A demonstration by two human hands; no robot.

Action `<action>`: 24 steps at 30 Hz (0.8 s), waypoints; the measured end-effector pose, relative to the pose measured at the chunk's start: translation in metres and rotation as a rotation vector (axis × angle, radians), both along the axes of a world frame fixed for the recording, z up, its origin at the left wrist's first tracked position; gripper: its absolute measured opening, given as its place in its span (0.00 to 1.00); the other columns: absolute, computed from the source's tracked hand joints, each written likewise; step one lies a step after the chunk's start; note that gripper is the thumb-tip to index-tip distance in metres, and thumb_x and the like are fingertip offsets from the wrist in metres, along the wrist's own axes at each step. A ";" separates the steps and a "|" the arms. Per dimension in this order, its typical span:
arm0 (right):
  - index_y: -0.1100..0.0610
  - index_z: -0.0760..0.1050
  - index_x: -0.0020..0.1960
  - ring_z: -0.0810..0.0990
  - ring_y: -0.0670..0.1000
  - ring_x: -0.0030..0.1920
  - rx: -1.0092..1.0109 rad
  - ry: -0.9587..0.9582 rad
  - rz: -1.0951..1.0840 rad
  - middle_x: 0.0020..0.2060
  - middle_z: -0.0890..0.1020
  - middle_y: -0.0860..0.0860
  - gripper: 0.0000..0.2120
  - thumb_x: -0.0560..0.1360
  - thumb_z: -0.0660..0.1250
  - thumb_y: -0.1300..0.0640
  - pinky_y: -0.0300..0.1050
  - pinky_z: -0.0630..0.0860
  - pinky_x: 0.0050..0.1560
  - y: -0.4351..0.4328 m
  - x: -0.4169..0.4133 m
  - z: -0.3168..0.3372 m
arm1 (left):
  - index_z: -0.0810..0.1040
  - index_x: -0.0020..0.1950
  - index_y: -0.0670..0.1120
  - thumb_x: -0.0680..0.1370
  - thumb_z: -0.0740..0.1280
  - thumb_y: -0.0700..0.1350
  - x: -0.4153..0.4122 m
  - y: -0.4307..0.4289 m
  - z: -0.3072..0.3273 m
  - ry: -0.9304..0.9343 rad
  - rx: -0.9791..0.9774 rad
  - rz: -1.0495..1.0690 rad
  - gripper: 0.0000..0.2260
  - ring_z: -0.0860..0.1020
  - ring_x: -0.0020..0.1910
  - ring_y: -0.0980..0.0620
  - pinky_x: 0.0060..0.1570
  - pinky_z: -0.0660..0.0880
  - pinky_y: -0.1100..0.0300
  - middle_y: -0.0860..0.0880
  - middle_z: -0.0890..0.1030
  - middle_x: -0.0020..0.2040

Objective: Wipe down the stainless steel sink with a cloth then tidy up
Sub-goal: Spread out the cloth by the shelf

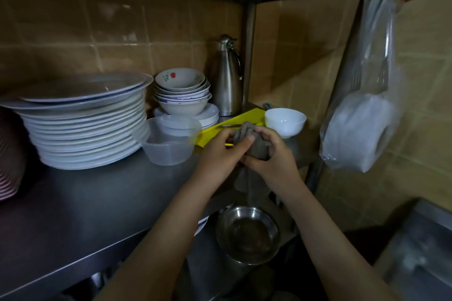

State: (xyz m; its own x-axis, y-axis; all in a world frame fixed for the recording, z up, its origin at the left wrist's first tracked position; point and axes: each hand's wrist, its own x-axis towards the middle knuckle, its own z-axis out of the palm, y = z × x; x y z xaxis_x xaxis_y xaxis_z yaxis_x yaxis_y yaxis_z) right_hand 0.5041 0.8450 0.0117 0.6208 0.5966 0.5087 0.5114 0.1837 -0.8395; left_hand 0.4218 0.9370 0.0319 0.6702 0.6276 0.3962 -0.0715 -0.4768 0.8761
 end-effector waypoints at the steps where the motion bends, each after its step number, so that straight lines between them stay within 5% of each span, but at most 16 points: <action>1: 0.44 0.69 0.58 0.78 0.51 0.57 -0.009 0.010 0.016 0.57 0.78 0.51 0.30 0.60 0.76 0.60 0.47 0.76 0.57 0.001 0.002 0.000 | 0.73 0.38 0.51 0.74 0.68 0.50 0.002 0.005 -0.001 0.004 0.035 0.018 0.07 0.73 0.33 0.64 0.34 0.67 0.69 0.56 0.74 0.33; 6: 0.54 0.65 0.67 0.79 0.34 0.48 -0.005 0.131 0.114 0.51 0.75 0.41 0.33 0.67 0.72 0.71 0.27 0.73 0.44 0.001 0.017 0.002 | 0.79 0.40 0.47 0.72 0.65 0.53 0.008 0.017 -0.007 -0.062 -0.101 -0.013 0.10 0.76 0.38 0.55 0.41 0.71 0.55 0.52 0.80 0.36; 10: 0.47 0.72 0.58 0.76 0.47 0.60 0.037 0.219 0.090 0.53 0.79 0.47 0.22 0.71 0.69 0.68 0.33 0.76 0.50 0.005 0.032 0.002 | 0.81 0.39 0.50 0.76 0.66 0.46 0.014 0.018 -0.004 -0.115 -0.272 -0.075 0.07 0.79 0.43 0.51 0.48 0.76 0.48 0.52 0.82 0.39; 15: 0.51 0.75 0.57 0.79 0.43 0.53 0.007 0.187 0.119 0.53 0.81 0.50 0.16 0.73 0.68 0.65 0.35 0.75 0.52 0.006 0.038 0.005 | 0.79 0.39 0.48 0.77 0.64 0.41 0.021 0.015 -0.002 -0.141 -0.235 -0.082 0.09 0.77 0.38 0.54 0.42 0.75 0.53 0.52 0.80 0.35; 19: 0.49 0.74 0.61 0.77 0.49 0.58 -0.068 0.066 0.011 0.57 0.76 0.53 0.23 0.67 0.75 0.54 0.44 0.74 0.59 0.007 0.042 0.004 | 0.79 0.38 0.50 0.76 0.65 0.41 0.024 0.015 -0.002 -0.090 -0.172 -0.083 0.09 0.76 0.36 0.56 0.38 0.74 0.57 0.53 0.79 0.33; 21: 0.47 0.73 0.61 0.78 0.50 0.57 -0.071 0.033 0.009 0.55 0.78 0.52 0.22 0.69 0.74 0.58 0.47 0.74 0.60 0.006 0.045 0.007 | 0.79 0.39 0.49 0.76 0.66 0.40 0.026 0.017 -0.002 -0.090 -0.172 -0.089 0.08 0.76 0.37 0.54 0.38 0.74 0.57 0.48 0.78 0.35; 24: 0.53 0.75 0.61 0.79 0.43 0.51 -0.098 0.017 0.037 0.50 0.81 0.48 0.18 0.73 0.69 0.62 0.38 0.74 0.56 0.003 0.048 0.011 | 0.78 0.39 0.47 0.75 0.67 0.38 0.027 0.019 -0.003 -0.119 -0.176 -0.072 0.06 0.74 0.36 0.53 0.35 0.71 0.61 0.44 0.76 0.36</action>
